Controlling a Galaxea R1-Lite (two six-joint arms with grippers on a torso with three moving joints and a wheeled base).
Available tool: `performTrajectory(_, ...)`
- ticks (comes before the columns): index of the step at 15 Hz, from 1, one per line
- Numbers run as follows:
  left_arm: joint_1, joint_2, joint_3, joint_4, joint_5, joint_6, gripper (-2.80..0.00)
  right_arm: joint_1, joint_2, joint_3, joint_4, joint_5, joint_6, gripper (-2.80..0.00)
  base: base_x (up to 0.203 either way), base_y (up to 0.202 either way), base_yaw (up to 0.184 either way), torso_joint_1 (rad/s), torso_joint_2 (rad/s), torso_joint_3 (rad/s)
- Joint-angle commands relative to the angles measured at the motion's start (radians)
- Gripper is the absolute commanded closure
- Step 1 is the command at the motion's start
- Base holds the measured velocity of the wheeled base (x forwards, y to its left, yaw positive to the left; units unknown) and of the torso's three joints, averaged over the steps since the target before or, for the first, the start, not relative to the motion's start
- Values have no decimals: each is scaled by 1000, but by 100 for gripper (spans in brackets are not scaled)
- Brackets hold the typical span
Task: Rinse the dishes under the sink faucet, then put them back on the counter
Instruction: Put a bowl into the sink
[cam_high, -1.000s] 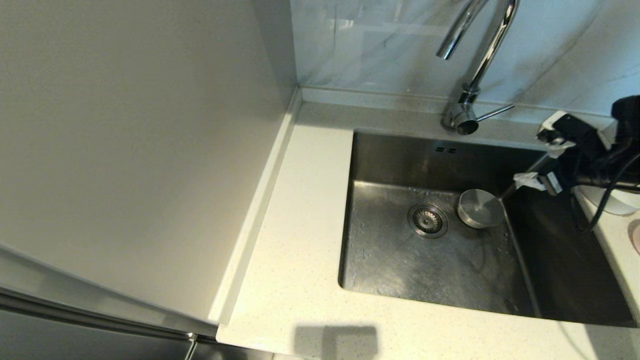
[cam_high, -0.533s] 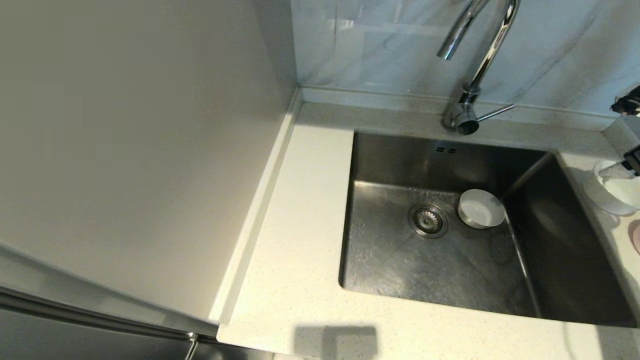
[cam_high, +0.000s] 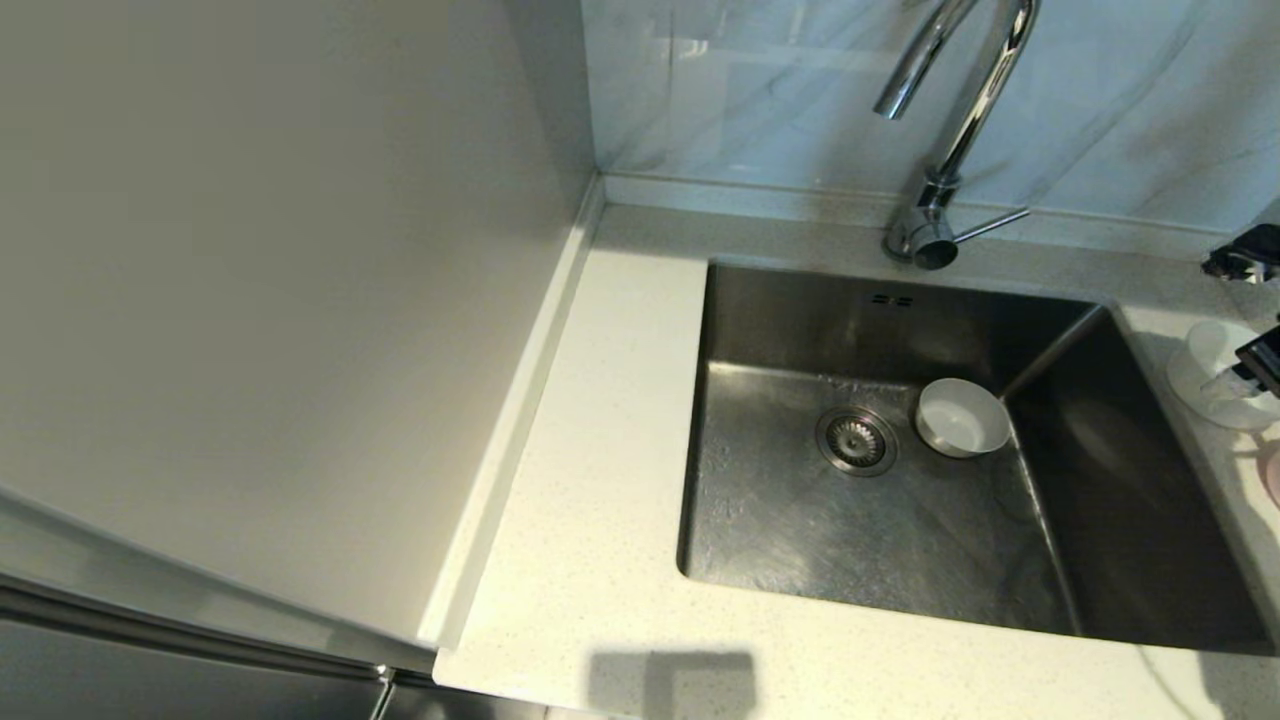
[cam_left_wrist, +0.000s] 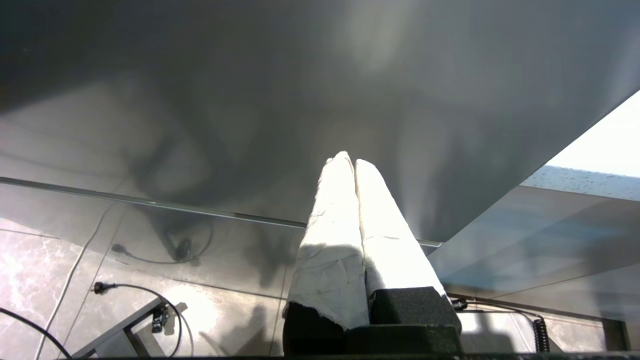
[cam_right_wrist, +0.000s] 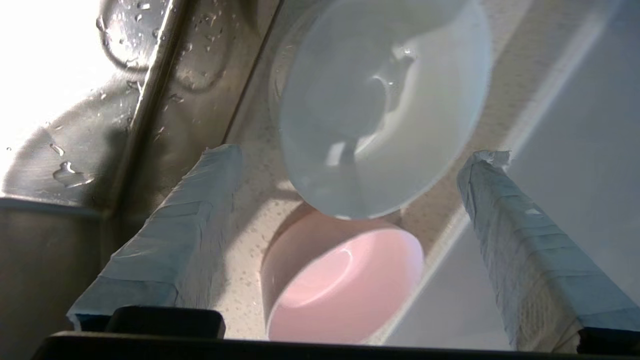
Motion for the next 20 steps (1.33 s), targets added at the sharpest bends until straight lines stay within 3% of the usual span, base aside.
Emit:
performTrajectory(1, 0, -3, 0, 0, 0, -1, 0, -5, 43, -4, 4, -5, -4, -280, 0, 0, 0, 0, 0, 0)
performTrajectory(20, 0, -3, 0, 0, -1, -1, 0, 0, 108, -4, -33, -1, -23, -280, 0, 0, 0, 0, 0, 0)
